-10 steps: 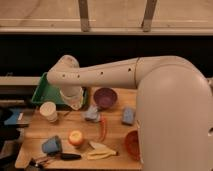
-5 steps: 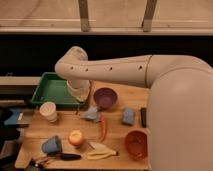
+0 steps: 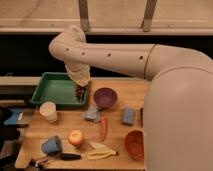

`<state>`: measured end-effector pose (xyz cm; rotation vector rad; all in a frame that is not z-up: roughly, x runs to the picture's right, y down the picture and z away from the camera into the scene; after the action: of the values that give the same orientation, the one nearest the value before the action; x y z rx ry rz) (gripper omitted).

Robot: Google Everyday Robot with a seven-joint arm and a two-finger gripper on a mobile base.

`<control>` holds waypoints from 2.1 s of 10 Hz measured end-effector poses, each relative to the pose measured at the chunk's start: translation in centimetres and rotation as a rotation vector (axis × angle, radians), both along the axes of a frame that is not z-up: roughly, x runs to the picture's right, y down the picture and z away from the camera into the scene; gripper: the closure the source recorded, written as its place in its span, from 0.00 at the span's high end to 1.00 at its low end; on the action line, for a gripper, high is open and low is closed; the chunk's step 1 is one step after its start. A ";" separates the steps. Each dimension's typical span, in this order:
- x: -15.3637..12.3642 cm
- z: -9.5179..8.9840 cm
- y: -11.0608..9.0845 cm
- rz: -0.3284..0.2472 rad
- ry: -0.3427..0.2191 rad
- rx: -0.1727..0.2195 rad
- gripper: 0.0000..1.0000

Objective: Place fork in tray

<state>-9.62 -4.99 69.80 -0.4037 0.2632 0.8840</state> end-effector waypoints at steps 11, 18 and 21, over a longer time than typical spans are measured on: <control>-5.8 13.4 0.2 0.056 -0.350 0.062 0.01; -11.7 13.2 2.1 0.054 -0.513 0.056 0.66; -12.0 13.2 2.9 0.040 -0.519 0.043 0.75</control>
<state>-21.58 -2.10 82.96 -0.5837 -0.2411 0.7925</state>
